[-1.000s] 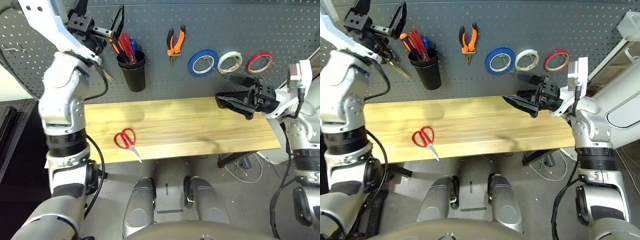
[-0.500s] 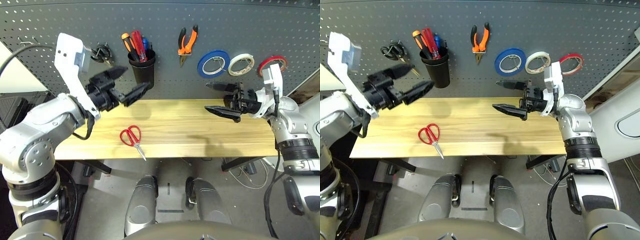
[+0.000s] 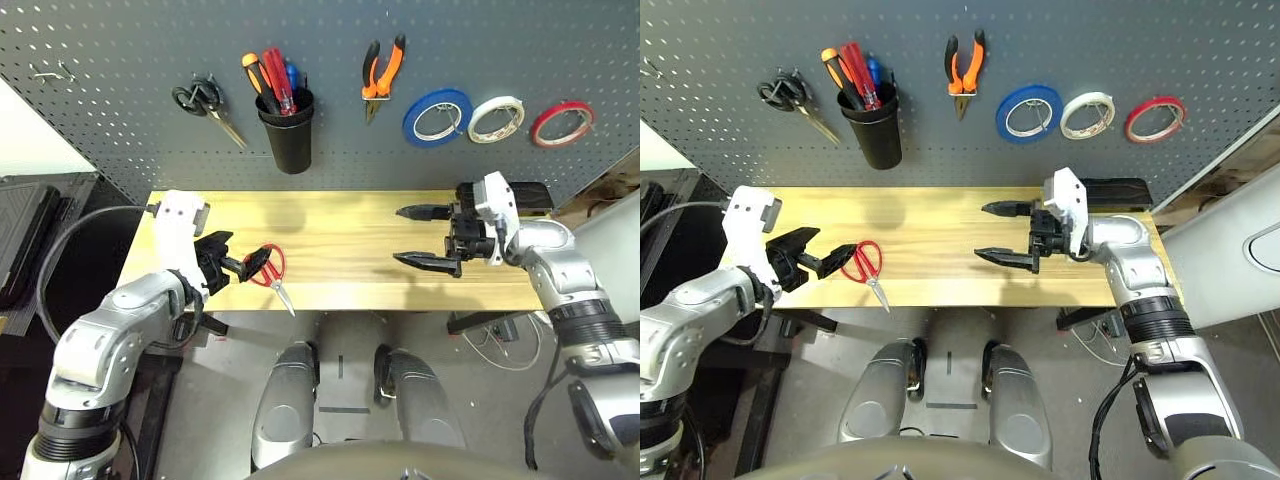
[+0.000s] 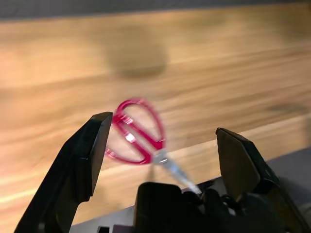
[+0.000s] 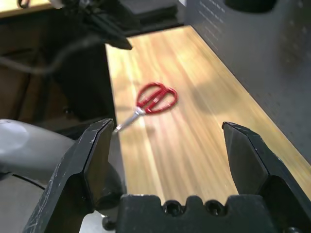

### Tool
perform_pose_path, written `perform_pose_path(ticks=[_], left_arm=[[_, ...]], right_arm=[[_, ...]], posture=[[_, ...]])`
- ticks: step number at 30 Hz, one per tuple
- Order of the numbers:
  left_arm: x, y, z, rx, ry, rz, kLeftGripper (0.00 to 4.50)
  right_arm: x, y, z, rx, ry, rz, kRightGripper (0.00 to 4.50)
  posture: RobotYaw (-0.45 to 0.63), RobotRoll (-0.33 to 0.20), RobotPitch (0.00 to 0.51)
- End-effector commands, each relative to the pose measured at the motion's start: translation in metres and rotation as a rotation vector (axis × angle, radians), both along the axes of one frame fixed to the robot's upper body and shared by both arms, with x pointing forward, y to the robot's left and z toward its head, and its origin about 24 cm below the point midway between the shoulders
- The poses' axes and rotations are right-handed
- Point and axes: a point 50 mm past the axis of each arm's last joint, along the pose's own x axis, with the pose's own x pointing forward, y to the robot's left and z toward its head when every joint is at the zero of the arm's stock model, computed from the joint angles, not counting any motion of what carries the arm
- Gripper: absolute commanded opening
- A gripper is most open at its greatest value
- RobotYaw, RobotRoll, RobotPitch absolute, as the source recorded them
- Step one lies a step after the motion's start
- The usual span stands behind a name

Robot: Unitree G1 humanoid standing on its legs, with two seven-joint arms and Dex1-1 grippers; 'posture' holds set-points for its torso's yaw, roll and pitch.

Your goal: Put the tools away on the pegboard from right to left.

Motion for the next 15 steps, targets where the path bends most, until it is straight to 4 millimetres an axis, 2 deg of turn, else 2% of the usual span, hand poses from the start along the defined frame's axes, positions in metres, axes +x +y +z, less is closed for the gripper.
perform_pose_path(ticks=[1,6,15], left_arm=[[-0.001,0.005,-0.021,0.014,0.069,0.08,4.49],[0.003,0.017,-0.036,0.012,0.084,0.218,4.49],[0.009,0.016,-0.045,-0.003,0.088,0.32,4.49]], right_arm=[[-0.008,0.007,-0.011,-0.043,0.004,-0.031,4.5],[-0.016,0.016,-0.018,-0.057,-0.048,-0.071,4.5],[-0.028,0.03,-0.007,-0.007,-0.127,-0.008,4.5]], posture=[[0.05,0.0,0.275],[0.02,0.0,0.306],[0.01,0.0,0.326]])
